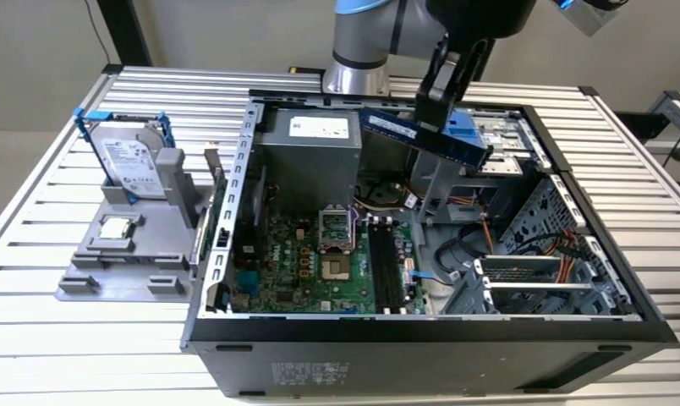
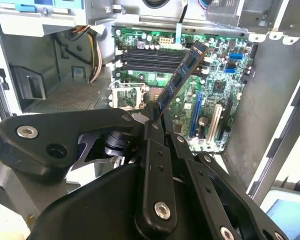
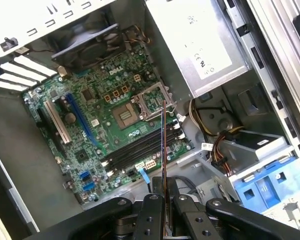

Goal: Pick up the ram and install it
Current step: 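Insert the ram into the slot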

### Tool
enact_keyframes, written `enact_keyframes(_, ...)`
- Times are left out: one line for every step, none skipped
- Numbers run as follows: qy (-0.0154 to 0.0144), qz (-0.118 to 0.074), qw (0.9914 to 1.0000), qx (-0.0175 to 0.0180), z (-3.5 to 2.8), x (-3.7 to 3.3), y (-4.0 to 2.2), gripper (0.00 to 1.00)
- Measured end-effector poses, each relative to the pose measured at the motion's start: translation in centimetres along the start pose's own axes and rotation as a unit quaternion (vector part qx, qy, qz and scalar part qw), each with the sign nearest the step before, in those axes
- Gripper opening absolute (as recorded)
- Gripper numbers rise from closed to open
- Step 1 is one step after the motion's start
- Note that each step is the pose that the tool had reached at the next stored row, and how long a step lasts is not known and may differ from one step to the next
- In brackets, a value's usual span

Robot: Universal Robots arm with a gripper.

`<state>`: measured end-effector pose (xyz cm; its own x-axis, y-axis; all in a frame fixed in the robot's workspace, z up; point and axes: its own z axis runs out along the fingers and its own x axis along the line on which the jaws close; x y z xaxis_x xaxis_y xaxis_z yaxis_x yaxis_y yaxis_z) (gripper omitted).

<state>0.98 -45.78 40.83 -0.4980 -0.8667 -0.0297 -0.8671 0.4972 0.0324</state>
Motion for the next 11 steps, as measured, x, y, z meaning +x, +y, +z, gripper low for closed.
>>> enact_keyframes(-0.0002,0.005,0.99999,0.0001,0.00,0.00,0.00,0.00)
enact_keyframes(-0.0003,0.010,0.99995,0.0003,0.00,0.01,0.00,0.00)
enact_keyframes(-0.0004,0.015,0.99989,0.0003,0.00,0.01,-0.01,0.00)
enact_keyframes(-0.0006,0.020,0.99980,0.0005,0.00,0.02,-0.01,0.00)
enact_keyframes(-0.0007,0.024,0.99970,0.0006,0.00,0.02,-0.02,0.00)
enact_keyframes(-0.0009,0.029,0.99958,0.0007,0.00,0.03,-0.02,0.00)
enact_keyframes(-0.0010,0.034,0.99942,0.0008,0.00,0.04,-0.02,0.00)
enact_keyframes(-0.0011,0.039,0.99925,0.0009,0.00,0.04,-0.02,0.00)
enact_keyframes(-0.0013,0.044,0.99905,0.0010,0.00,0.05,-0.03,0.00)
enact_keyframes(-0.0014,0.048,0.99883,0.0011,0.00,0.05,-0.03,0.00)
enact_keyframes(-0.0015,0.054,0.99857,0.0012,0.00,0.06,-0.04,0.00)
